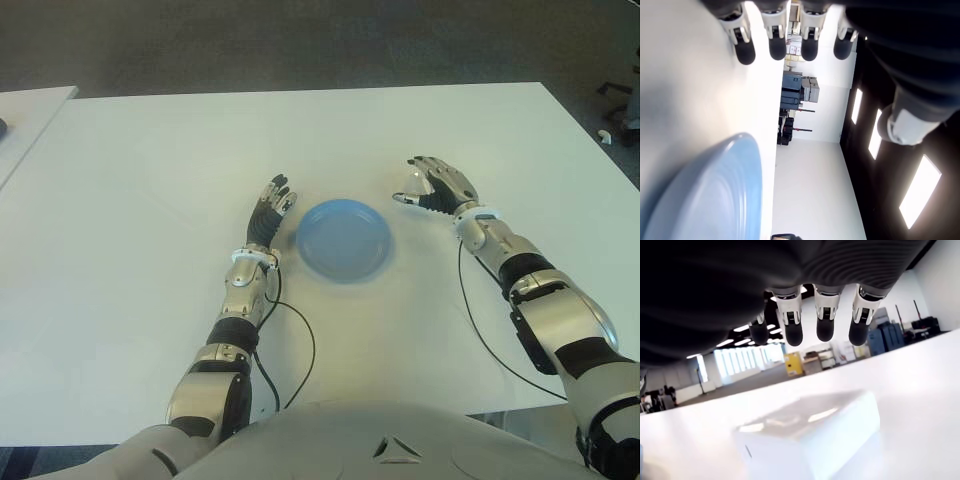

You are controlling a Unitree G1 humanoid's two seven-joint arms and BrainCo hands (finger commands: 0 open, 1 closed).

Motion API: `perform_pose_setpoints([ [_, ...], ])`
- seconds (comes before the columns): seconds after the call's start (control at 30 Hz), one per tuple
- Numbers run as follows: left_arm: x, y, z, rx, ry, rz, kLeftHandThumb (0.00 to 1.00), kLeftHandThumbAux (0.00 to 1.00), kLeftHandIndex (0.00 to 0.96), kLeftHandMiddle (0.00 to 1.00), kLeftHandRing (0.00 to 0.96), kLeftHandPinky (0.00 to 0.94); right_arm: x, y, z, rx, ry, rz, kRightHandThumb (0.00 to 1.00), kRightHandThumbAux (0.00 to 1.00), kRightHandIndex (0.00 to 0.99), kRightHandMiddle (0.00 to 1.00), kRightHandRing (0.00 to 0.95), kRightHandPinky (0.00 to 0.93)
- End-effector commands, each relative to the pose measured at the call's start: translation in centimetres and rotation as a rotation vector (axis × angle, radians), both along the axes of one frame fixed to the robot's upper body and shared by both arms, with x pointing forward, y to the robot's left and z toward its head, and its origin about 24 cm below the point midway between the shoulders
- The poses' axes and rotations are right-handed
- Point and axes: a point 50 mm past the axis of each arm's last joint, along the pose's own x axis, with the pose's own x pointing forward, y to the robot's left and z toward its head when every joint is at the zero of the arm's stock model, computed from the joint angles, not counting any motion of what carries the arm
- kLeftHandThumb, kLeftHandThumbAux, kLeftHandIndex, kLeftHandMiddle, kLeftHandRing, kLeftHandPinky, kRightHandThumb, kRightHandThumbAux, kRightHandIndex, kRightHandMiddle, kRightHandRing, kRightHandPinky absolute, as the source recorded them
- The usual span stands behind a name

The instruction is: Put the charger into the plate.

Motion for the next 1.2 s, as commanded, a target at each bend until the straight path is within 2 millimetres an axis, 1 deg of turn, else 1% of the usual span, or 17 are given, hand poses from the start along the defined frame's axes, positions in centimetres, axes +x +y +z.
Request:
perform_pose_setpoints([
  [0.03,-1.0,0.2,-1.5,0.009,0.082,-0.001,0.0,0.532,0.0,0.041,0.0,0.0,-0.1,0.4,-0.9,-0.003,0.064,-0.03,0.33,0.226,0.0,0.0,0.0,0.0],
  [0.4,-1.1,0.1,-1.5,-0.005,0.084,-0.003,0.0,0.548,0.0,0.039,0.0,0.0,-0.6,1.3,-2.8,-0.022,0.152,-0.076,0.323,0.206,0.0,0.0,0.0,0.0],
  [0.5,-1.1,0.2,-1.5,-0.006,0.081,-0.004,0.0,0.552,0.0,0.041,0.0,0.0,-1.3,1.2,-3.8,-0.032,0.188,-0.095,0.327,0.202,0.0,0.0,0.0,0.0],
  [0.73,-1.0,0.3,-1.4,-0.009,0.076,-0.008,0.0,0.552,0.0,0.042,0.0,0.0,-1.5,1.0,-4.2,-0.028,0.22,-0.117,0.314,0.206,0.0,0.0,0.0,0.0],
  [0.97,-1.1,0.6,-1.3,-0.001,0.066,-0.026,0.0,0.541,0.0,0.035,0.0,0.0,-2.2,0.8,-5.0,-0.019,0.249,-0.136,0.306,0.216,0.0,0.0,0.0,0.0],
  [1.07,-1.2,0.7,-1.3,0.001,0.059,-0.03,0.0,0.538,0.0,0.033,0.0,0.0,-2.9,0.5,-5.8,-0.02,0.268,-0.147,0.306,0.221,0.0,0.0,0.0,0.0],
  [1.2,-1.2,0.9,-1.2,0.003,0.049,-0.036,0.0,0.535,0.0,0.032,0.0,0.0,-3.3,0.2,-6.2,-0.018,0.28,-0.159,0.307,0.226,0.0,0.0,0.0,0.0],
])
